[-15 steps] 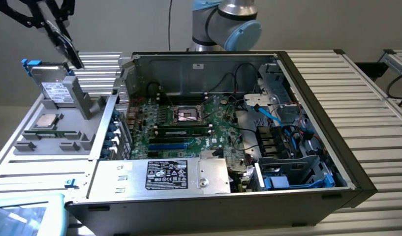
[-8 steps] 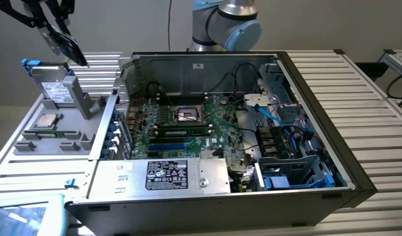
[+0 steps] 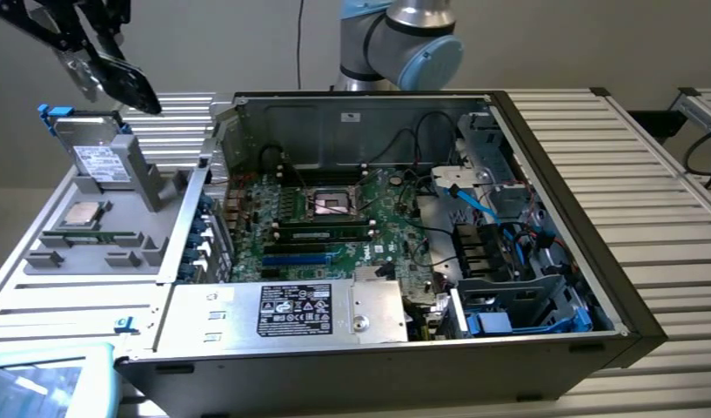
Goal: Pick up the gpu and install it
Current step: 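Pick up the gpu and move the gpu toward the slot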
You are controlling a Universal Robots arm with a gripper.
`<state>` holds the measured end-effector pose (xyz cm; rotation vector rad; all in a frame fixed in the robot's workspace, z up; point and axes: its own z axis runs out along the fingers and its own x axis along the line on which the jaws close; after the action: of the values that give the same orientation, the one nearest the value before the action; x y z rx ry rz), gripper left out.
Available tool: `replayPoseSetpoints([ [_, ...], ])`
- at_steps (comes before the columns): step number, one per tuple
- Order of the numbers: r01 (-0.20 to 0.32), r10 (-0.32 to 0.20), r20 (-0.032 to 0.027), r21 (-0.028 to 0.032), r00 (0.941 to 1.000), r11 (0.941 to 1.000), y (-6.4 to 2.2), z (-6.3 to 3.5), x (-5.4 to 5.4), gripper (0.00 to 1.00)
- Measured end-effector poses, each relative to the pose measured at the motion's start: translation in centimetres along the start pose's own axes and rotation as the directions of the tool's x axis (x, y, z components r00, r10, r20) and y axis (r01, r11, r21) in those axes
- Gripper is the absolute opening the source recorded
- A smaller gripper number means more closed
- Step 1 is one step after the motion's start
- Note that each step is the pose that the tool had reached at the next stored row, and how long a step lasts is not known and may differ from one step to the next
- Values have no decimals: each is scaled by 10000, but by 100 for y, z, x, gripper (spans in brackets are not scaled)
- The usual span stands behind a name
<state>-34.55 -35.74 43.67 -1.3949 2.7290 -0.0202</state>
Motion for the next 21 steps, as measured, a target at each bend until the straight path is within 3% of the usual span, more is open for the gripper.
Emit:
replayPoseSetpoints([
  [5,906,-906,45,-55,9959,9959,1,18,1,27],
  [11,1993,-1992,105,-115,9799,9799,2,36,2,27],
  [17,3034,-3031,170,-170,9528,9527,2,51,3,27],
  [21,3724,-3719,213,-217,9280,9278,3,55,4,27],
])
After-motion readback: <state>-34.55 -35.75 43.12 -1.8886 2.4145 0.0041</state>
